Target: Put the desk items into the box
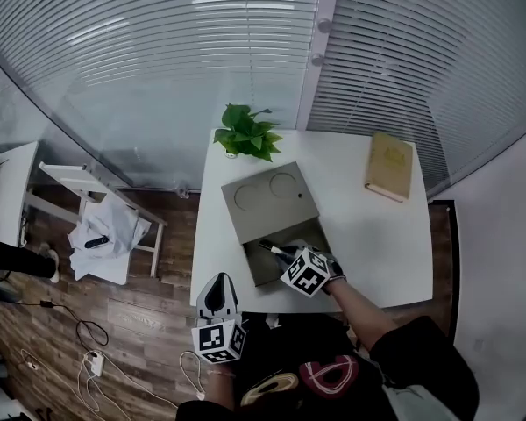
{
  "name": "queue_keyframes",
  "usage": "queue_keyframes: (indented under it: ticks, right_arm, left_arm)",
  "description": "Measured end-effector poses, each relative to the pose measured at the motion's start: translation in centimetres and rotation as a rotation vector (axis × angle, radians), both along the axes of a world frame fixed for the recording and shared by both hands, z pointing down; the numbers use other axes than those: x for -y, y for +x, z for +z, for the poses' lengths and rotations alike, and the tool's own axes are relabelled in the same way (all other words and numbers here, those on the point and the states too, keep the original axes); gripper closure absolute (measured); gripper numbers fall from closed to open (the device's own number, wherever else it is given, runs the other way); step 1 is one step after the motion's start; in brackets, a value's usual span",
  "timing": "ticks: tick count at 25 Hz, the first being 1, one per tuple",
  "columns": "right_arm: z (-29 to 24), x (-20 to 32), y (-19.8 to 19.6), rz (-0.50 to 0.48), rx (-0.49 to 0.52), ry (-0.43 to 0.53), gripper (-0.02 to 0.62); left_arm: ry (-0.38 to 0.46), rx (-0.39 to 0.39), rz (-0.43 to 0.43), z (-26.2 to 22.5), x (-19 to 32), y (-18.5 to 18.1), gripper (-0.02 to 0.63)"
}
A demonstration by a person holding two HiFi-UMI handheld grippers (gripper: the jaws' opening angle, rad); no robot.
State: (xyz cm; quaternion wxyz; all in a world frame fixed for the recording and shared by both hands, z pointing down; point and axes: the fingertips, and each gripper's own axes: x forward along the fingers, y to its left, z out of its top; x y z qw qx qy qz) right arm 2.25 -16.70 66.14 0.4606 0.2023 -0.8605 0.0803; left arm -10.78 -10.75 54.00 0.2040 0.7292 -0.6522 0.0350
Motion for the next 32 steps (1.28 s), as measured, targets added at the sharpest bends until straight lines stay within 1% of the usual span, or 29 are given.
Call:
queue_keyframes:
  ticks: [8,14,19,22,23,24,27,30,32]
  right_arm:
    - [0.7,0.2,-0.1,0.016,-0.006,-0.018,0.522]
    - [1.3,0.2,-0.1,0.02,-0.04,-0.037,0.518]
    - [1.3,0.3,-0.1,0.034,-0.034,-0.056,0.514]
    - [1.2,0.3,-0.1,0.047,-0.021,-0.073,0.505]
    - [1.2,0.2,-0.1,0.048,-0.014,-0.086,0.462]
    - [1.2,0.1,-0.2,0.046,-0.007,-0.098,0.402]
    - [1.1,0.0,-0.3,0.042,0.009,-0.107,0.398]
    - [0.4,0.2,-0.4,0.059,0.047,-0.095,0.368]
    - [-0.3,0.3,-0.3,0.067,0.073,-0.078,0.366]
  left_arm:
    - [-0.006,0.008,-0.014,0.2,-0.2,-0.5,0.586]
    - [-0.009,0.009,-0.005,0.3,-0.2,-0.3,0.586]
    - [-0.009,0.02,0.007,0.5,-0.2,-0.2,0.586]
    - [-0.007,0.01,0.006,0.4,0.0,-0.1,0.586]
    - [-0.006,0.009,0.007,0.4,0.1,0.0,0.586]
    - [-0.006,0.009,0.009,0.4,0.2,0.0,0.586]
    - [-0.009,0.014,0.012,0.4,0.4,0.1,0.586]
    - [-0.009,0.016,0.019,0.5,0.6,0.3,0.586]
    - [-0.009,0.017,0.024,0.5,0.7,0.4,0.586]
